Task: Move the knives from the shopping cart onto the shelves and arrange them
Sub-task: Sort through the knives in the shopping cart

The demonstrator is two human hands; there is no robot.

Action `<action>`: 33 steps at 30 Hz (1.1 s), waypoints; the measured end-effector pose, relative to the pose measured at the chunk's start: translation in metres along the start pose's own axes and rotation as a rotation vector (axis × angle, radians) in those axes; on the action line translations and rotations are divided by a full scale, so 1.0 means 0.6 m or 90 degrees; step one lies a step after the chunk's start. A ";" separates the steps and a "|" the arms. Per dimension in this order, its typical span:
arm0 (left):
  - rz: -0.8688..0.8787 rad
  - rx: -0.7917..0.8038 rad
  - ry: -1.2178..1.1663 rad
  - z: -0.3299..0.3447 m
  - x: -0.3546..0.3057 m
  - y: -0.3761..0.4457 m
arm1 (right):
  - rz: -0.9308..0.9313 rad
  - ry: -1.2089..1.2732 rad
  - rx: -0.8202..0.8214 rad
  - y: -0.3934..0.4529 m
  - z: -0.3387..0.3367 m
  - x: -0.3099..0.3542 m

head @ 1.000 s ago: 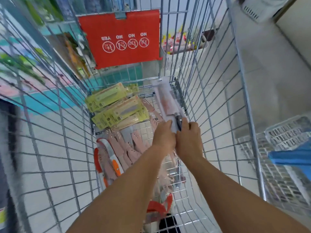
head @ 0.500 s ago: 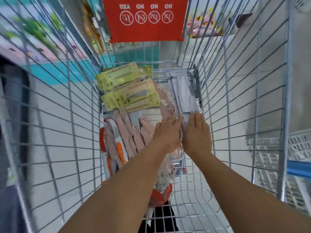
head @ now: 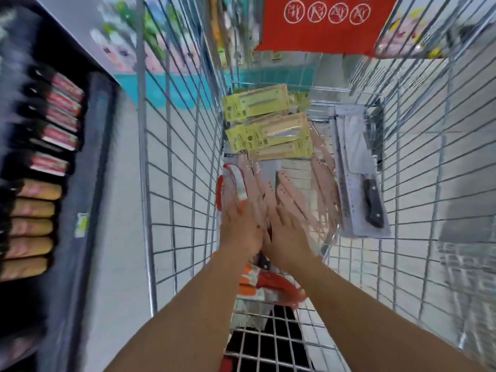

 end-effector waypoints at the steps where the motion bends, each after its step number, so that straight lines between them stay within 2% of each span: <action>1: -0.002 0.016 -0.012 0.004 0.003 -0.002 | 0.014 -0.001 -0.004 -0.001 0.005 0.001; 5: -0.021 -0.031 -0.023 0.009 -0.002 -0.002 | 0.098 0.020 -0.132 -0.009 -0.005 -0.009; 8: -0.014 -0.049 -0.006 0.018 -0.008 0.000 | 0.174 0.045 -0.123 -0.008 -0.007 -0.040; 11: -0.010 -0.084 0.007 0.023 -0.003 0.005 | 0.183 -0.023 -0.077 -0.011 -0.013 -0.054; 13: -0.014 -0.084 0.019 0.022 0.006 0.002 | 0.173 -0.049 -0.092 -0.016 -0.018 -0.050; 19: 0.078 -0.126 0.204 0.015 -0.004 -0.008 | 0.161 0.020 -0.109 -0.008 -0.009 -0.035; 22: 0.078 -0.070 0.193 0.025 -0.025 -0.007 | 0.157 0.014 -0.103 0.002 -0.011 -0.029; 28: -0.030 0.016 0.136 0.041 -0.047 0.008 | 0.139 -0.076 -0.042 0.007 -0.022 -0.035; 33: -0.049 0.033 0.093 0.042 -0.055 0.002 | 0.172 -0.002 -0.017 0.008 -0.034 -0.046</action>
Point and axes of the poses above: each hand's wrist, its own y-axis towards the middle knuckle, its own z-axis out of the palm, x = y × z, the point moved 2 cm from there along y, towards the middle knuckle, and after that the axes turned 4 degrees about y, right-handed, at the moved point
